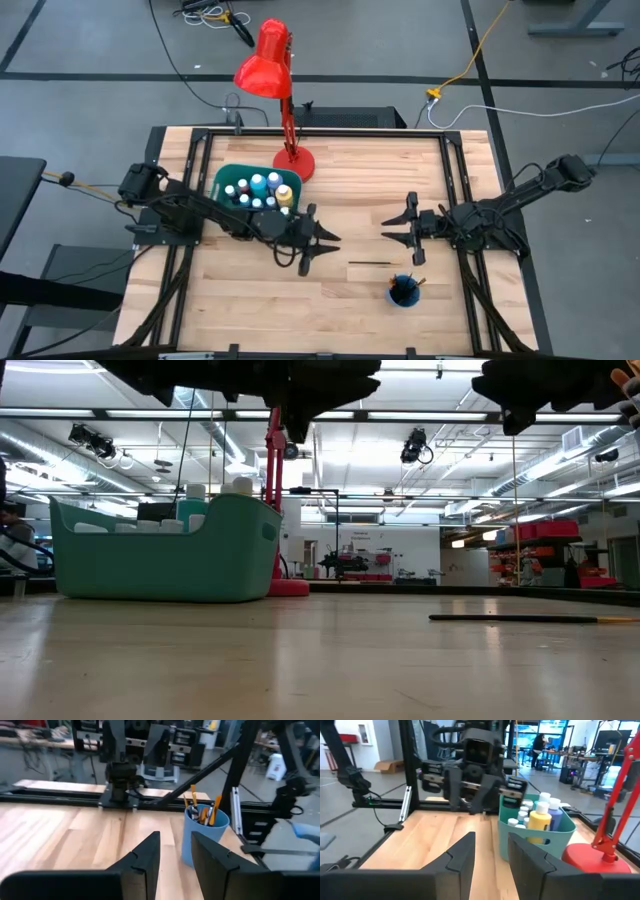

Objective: Pick & Place Paint Supplies
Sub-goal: Put the gold paint brush into the blue cup

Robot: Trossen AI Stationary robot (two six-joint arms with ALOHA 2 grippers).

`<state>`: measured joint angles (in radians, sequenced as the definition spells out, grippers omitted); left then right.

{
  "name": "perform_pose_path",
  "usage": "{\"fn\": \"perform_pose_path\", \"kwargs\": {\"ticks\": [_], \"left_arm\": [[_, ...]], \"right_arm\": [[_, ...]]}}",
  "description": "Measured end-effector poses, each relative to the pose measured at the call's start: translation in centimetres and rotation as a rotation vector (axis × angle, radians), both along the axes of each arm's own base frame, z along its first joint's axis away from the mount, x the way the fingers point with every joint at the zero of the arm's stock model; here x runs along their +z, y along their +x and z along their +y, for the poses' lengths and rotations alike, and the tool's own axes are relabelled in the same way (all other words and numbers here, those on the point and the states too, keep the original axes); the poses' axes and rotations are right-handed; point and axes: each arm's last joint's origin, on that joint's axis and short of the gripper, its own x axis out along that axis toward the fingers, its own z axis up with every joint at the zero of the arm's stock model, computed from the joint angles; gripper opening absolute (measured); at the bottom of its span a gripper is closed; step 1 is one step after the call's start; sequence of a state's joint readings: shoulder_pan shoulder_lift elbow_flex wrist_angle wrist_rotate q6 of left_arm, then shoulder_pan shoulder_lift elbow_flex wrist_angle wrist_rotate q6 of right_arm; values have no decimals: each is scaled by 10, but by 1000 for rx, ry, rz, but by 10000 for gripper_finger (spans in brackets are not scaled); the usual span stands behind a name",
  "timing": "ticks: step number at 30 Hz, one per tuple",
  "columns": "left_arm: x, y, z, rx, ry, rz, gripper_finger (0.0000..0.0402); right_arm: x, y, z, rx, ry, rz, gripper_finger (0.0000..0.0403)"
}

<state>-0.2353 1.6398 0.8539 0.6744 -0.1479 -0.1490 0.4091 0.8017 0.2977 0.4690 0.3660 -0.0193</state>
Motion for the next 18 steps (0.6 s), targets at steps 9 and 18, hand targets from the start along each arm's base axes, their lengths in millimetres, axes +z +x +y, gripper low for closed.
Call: {"fn": "perform_pose_path", "kwargs": {"ticks": [9, 18], "left_arm": [[-37, 39, -27, -3, 78, -112, 114], [-102, 106, -44, -38, 83, -26, 114]], "right_arm": [[1, 2, -2, 4, 33, -11, 123], [0, 2, -1, 26, 43, -6, 123]]}}
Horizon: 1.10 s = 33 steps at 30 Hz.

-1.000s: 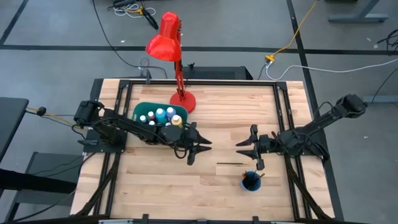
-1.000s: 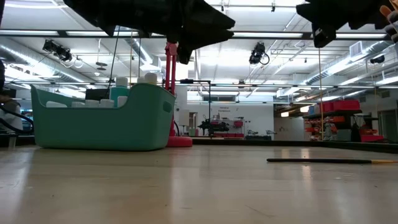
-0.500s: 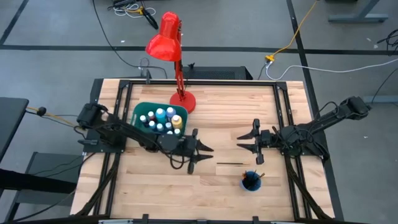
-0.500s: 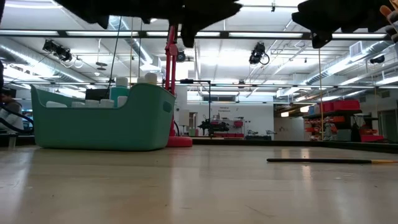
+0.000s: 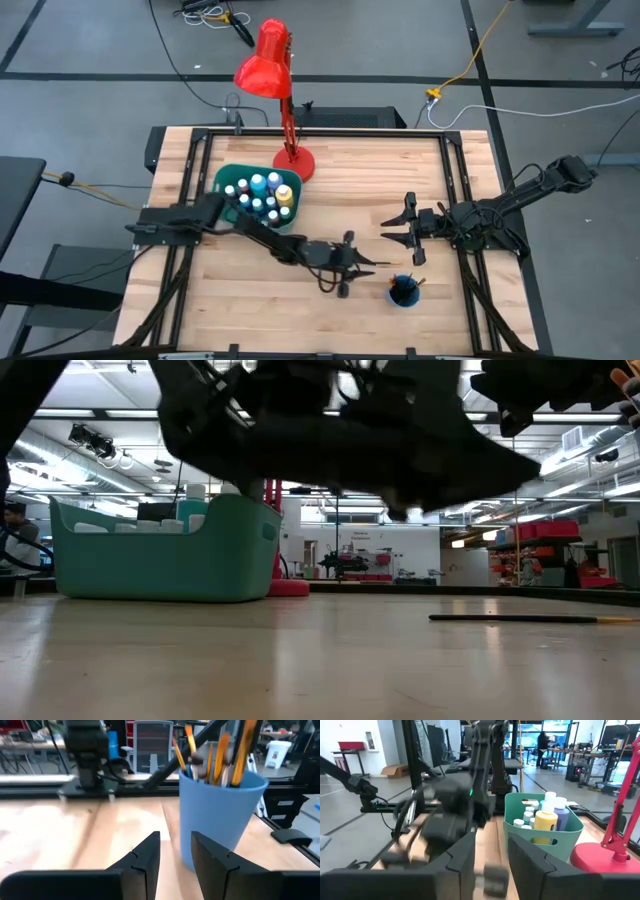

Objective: Pick & Place Paint Supplies
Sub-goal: Put the gold paint brush into the blue cup

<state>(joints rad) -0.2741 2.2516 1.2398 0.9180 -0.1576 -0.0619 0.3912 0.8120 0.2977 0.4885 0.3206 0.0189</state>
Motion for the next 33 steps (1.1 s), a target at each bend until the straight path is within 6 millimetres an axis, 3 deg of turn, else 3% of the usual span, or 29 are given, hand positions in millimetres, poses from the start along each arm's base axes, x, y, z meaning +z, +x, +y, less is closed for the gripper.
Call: {"fn": "perform_pose_path", "kwargs": {"ticks": [6, 11, 33], "left_arm": [[-34, 18, -4, 34, -60, 101, 114], [-46, 19, 4, 101, -98, 238, 114], [-56, 16, 15, 197, -73, 365, 104]], "right_arm": [[-1, 0, 1, 18, -4, 12, 123], [-1, 0, 2, 77, -3, 13, 123], [-2, 0, 3, 104, 44, 24, 123]]}}
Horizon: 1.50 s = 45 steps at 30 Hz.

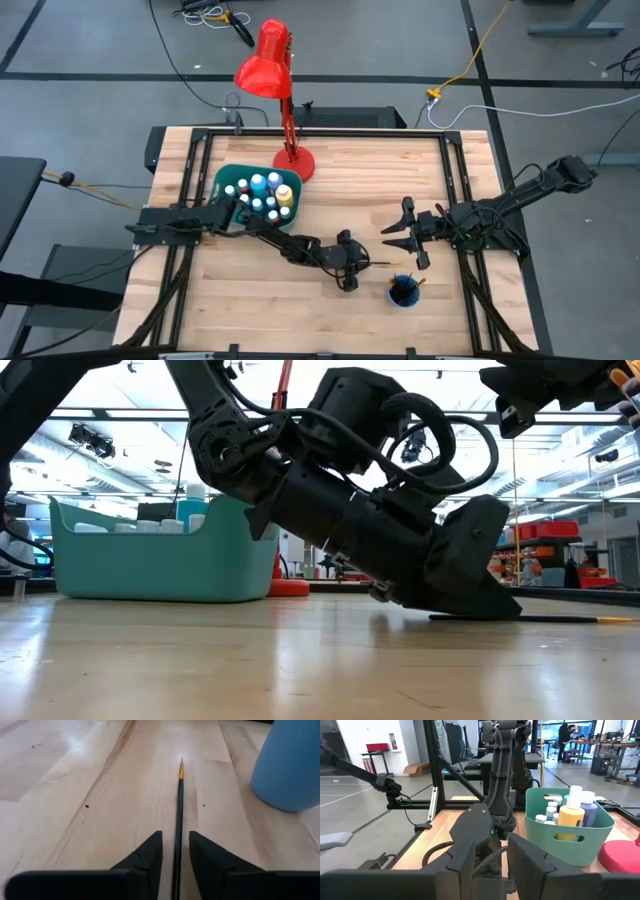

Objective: Pick & Place Paint Supplies
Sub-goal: Put the gold paint brush into the blue cup

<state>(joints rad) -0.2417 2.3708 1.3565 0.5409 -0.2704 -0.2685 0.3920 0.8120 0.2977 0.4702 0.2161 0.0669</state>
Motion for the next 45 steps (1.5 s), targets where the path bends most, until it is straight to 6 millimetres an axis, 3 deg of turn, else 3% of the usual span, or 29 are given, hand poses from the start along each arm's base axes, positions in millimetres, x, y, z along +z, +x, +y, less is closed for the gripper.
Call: {"fn": "perform_pose_path", "kwargs": {"ticks": [6, 11, 15, 19, 21, 25, 31, 38, 45], "left_arm": [[-18, -1, 1, 2, -27, 33, 17], [-27, 2, 3, 26, -54, 20, 12], [-21, 3, 3, 15, -47, 14, 9], [-15, 2, 3, 9, -10, 11, 9], [-15, 3, 3, 7, -5, 7, 9], [-14, 3, 3, -4, 19, 4, 9], [7, 2, 10, -30, 89, 33, 9], [33, 1, 24, -16, 125, 54, 1], [30, 2, 32, -28, 36, 85, 2]], "right_arm": [[0, 0, 0, 12, 0, 0, 123], [-1, 0, 0, -15, -16, 7, 123], [-4, 1, -8, -189, -56, 39, 123], [-18, 1, -23, -421, -62, 164, 123], [-27, -1, -30, -456, -43, 258, 123], [-43, -5, -35, -341, 32, 454, 123], [-55, -12, -34, -217, 24, 611, 123], [-59, -10, -30, -122, 53, 644, 123], [-94, -9, -28, -45, 90, 516, 123]]}}
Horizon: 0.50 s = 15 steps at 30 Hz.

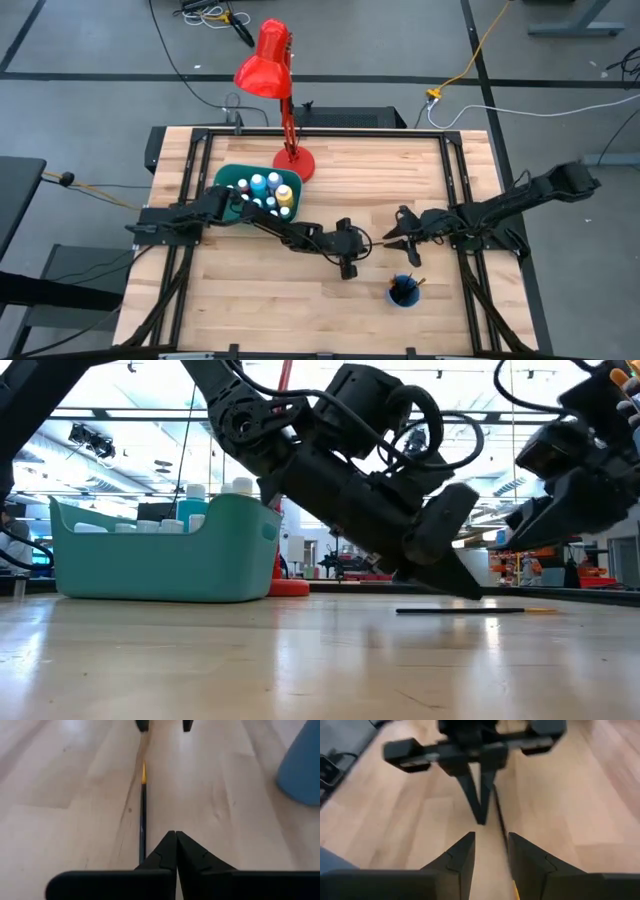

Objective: Pick & Place Paint Supplies
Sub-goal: Put the gold paint brush into the blue cup

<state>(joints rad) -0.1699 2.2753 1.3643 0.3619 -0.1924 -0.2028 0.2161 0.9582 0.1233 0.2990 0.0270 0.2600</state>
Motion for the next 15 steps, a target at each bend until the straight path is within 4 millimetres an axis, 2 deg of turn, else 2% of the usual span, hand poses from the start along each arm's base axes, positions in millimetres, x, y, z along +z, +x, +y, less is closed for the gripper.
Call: {"fn": "perform_pose_path", "kwargs": {"ticks": [7, 12, 15], "left_arm": [[1, 0, 3, 58, 49, 1, 29], [1, 0, 3, 58, 53, -3, 27], [2, 0, 3, 59, 54, -2, 21]], "right_arm": [[-31, -10, -7, -83, -152, 52, 123], [-33, -4, -6, -55, -106, -14, 123], [-34, 0, -6, -41, -136, -56, 123]]}}
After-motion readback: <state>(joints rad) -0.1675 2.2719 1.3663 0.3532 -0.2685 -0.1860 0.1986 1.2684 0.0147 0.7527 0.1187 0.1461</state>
